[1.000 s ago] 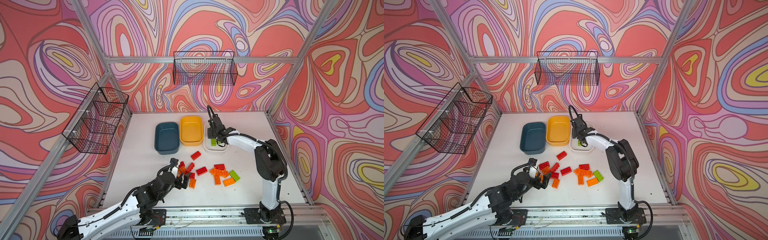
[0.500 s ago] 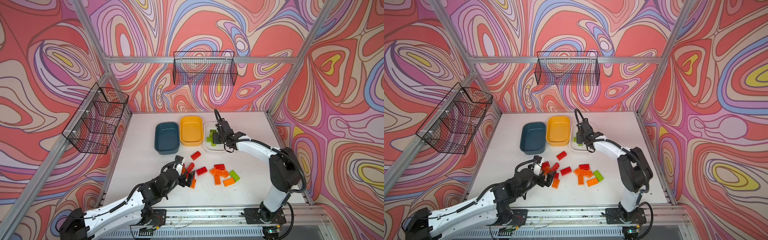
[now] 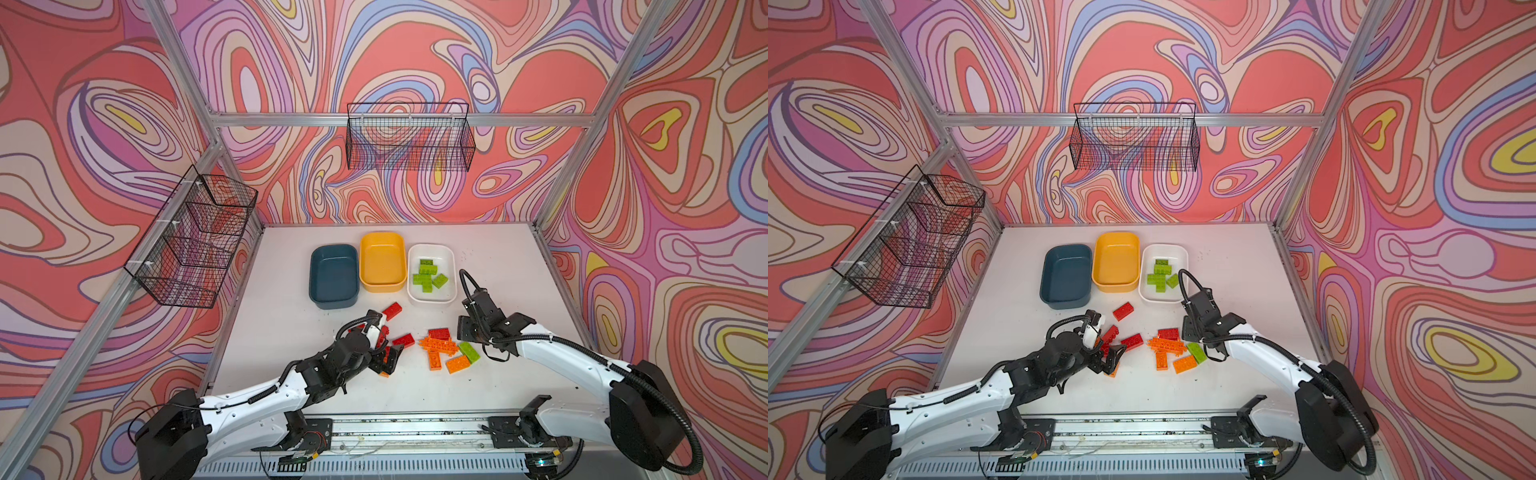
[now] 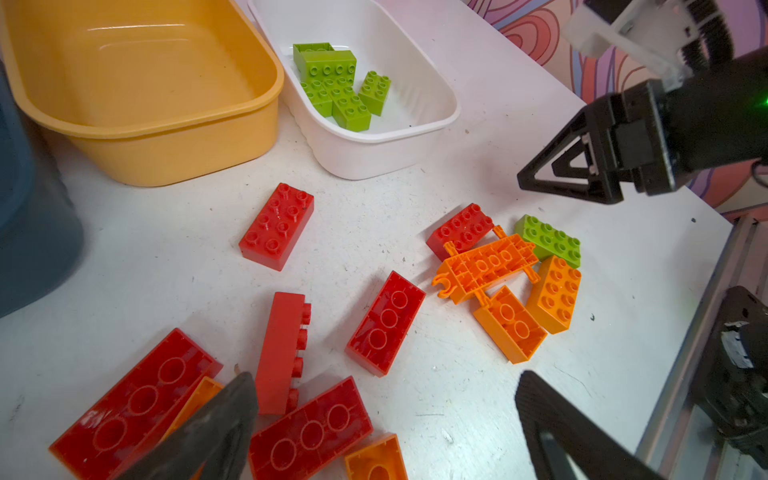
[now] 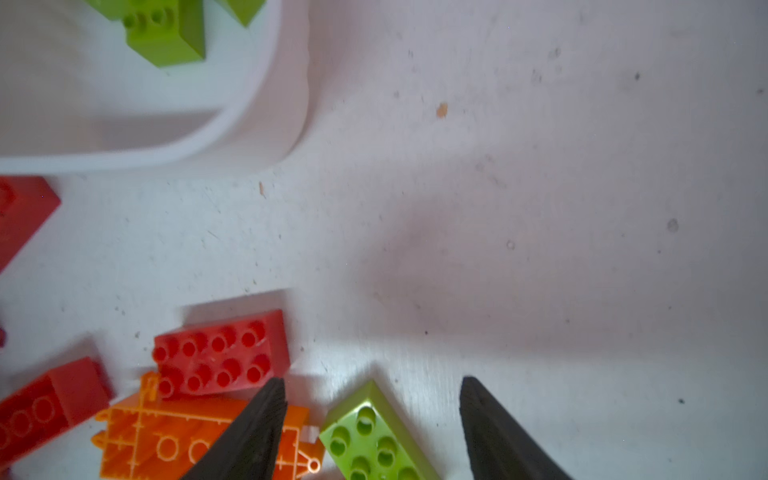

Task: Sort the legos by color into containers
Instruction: 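Lower the right gripper onto the lime-green brick beside the orange pieces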

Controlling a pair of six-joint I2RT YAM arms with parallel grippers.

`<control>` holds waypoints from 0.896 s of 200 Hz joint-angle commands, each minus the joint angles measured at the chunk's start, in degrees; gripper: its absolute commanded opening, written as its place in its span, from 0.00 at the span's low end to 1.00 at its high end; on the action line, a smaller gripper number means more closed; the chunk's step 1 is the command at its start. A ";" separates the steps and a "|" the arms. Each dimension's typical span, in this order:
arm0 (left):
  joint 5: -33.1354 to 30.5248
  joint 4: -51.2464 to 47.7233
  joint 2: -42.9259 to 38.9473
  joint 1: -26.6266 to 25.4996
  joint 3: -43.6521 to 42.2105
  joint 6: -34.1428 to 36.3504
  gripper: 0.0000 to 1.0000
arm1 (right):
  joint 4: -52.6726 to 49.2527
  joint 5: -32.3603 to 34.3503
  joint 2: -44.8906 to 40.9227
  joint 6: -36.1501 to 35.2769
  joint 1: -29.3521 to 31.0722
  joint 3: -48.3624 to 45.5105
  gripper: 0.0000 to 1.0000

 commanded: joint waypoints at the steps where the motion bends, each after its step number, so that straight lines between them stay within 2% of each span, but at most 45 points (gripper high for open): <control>1: 1.43 2.52 -0.69 -0.26 0.85 -0.71 1.00 | -1.80 -0.75 -1.57 6.07 2.66 -2.22 0.70; 50: -0.89 0.08 -5.97 -0.32 -1.78 -0.82 1.00 | -3.39 1.14 0.42 9.85 7.27 -4.61 0.69; 124: -2.14 -1.85 -10.34 -0.33 -3.48 -1.07 1.00 | -4.93 4.39 1.06 9.96 7.39 -5.17 0.64; 179: -2.73 -2.41 -12.08 -0.26 -4.36 -1.26 1.00 | -9.17 6.85 -3.42 10.75 7.39 -3.72 0.65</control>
